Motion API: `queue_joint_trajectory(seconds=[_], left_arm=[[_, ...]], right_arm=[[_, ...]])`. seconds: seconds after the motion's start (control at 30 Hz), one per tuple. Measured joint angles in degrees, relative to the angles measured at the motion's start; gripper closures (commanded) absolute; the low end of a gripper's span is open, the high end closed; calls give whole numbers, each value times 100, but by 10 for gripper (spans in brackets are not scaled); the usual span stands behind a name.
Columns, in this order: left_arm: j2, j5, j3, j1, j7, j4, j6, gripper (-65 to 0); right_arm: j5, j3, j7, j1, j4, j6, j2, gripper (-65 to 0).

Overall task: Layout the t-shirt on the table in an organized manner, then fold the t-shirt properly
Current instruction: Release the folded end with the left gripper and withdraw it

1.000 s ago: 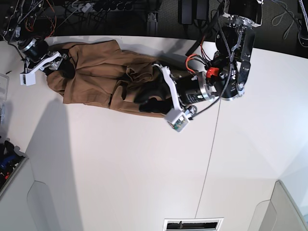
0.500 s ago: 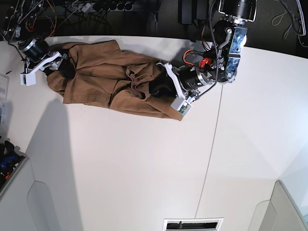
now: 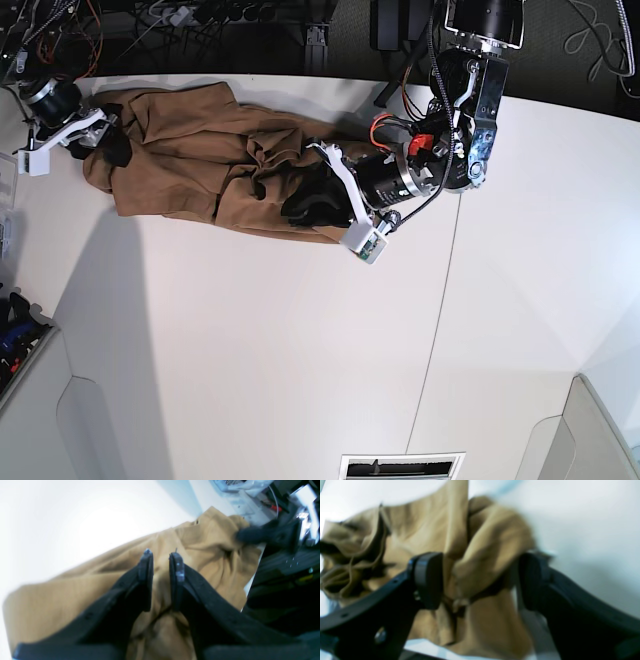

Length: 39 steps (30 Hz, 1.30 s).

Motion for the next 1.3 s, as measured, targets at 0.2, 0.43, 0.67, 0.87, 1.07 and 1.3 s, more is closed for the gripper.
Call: queue_joint_trajectory(seconds=[0.2,0.43,0.67,0.87,1.07,1.3], left_arm=[[-271,17,-4,74,39,-4,0,-121],[-402,15,2,79,52,-4,0,-121],[-455,20,2,79,52,-4,0,-121],[-444,17,4,85,105,-4,0,-121],[-551,-129,2,92,262,9,-2,-121],[-1014,-549,-199,81,417,636,2,-121]], right_arm=[[15,247,-125,0,142,-11,81,-449],[0,-361,-118,-2,-151,-13,63,-449],[-28,-894,42,2,-295,-11,33,-450],[-26,-892,96,17,-293,-11,-203,-449],[-50,-903,33,15,-308,-13,-251,-151],[-245,-905,164,2,-326,-13,-256,0]])
